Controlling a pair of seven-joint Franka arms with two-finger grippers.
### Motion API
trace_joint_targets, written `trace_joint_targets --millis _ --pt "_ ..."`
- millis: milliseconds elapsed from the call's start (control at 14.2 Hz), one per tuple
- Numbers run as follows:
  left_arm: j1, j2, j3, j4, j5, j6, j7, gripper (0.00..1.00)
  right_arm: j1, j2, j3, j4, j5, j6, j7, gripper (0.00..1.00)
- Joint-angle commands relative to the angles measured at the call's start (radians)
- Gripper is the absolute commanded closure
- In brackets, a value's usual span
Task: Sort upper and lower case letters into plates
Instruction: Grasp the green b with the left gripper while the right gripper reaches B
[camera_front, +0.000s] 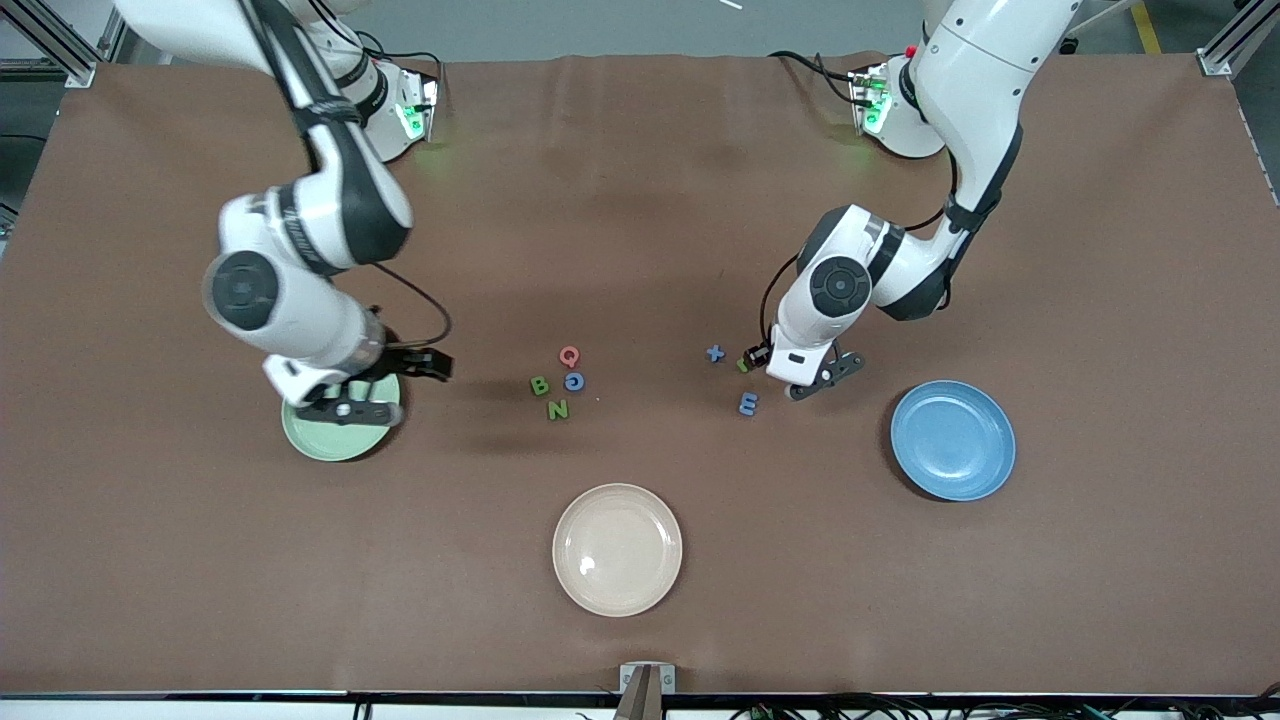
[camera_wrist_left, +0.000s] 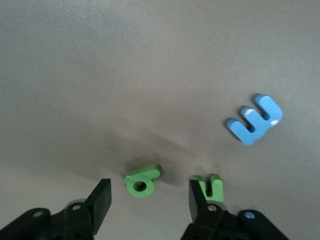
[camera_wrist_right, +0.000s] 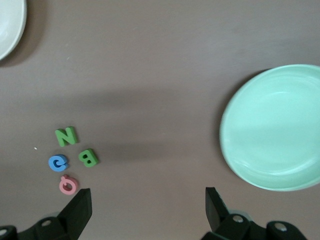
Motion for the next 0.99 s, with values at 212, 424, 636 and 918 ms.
trace_joint_targets --millis 212,424,636,918 --pt "-0.001 0.017 0.003 -0.009 0.045 0.019 -0.028 0.35 0.120 0.109 -0.009 -0.068 0.010 0.229 0.188 0.00" --pt "-0.001 0.023 0.003 -0.009 0.045 0.021 -0.028 0.40 0.171 0.195 -0.009 -0.067 0.010 0.350 0.259 0.03" --pt "0.005 0.025 0.003 -0.009 0.045 0.019 -0.028 0.47 0.203 0.235 -0.010 -0.062 0.009 0.383 0.314 0.10" --pt "0.005 0.033 0.003 -0.008 0.045 0.021 -0.030 0.58 0.217 0.263 -0.010 -0.061 0.007 0.403 0.314 0.17"
